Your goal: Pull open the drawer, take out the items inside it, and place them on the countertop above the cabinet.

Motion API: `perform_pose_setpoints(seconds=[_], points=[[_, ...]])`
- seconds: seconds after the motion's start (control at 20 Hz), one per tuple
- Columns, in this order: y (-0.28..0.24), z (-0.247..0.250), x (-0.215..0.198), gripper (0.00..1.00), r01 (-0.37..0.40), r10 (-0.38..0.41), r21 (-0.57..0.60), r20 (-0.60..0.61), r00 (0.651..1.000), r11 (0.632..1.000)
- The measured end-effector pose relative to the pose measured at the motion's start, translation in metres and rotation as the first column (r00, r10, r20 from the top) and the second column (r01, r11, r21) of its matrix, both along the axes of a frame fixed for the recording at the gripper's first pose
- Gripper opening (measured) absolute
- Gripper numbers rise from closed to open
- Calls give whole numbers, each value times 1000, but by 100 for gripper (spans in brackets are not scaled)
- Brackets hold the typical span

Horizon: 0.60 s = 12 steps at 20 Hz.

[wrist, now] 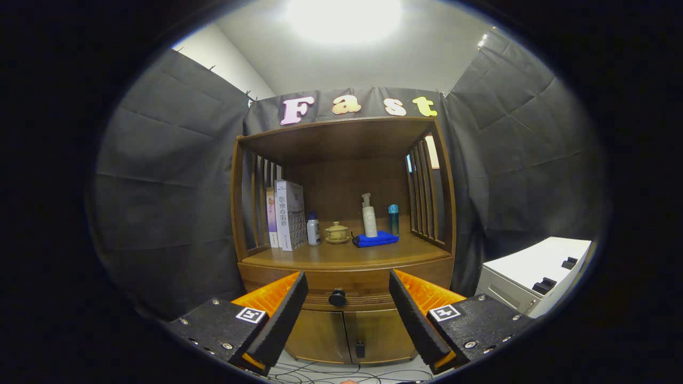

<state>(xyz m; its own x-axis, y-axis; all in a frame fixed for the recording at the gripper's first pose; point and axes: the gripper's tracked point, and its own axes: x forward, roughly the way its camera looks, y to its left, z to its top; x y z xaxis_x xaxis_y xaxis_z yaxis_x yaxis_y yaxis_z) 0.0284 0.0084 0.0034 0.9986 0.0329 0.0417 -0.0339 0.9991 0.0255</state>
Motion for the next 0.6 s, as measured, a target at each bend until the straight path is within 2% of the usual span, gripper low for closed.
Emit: perform_pose_setpoints(seconds=[0.25,0.6], points=[[7,1,32,96,-6,6,8,15,1000,1000],[24,-29,84,96,-37,37,5,-29,999,999]])
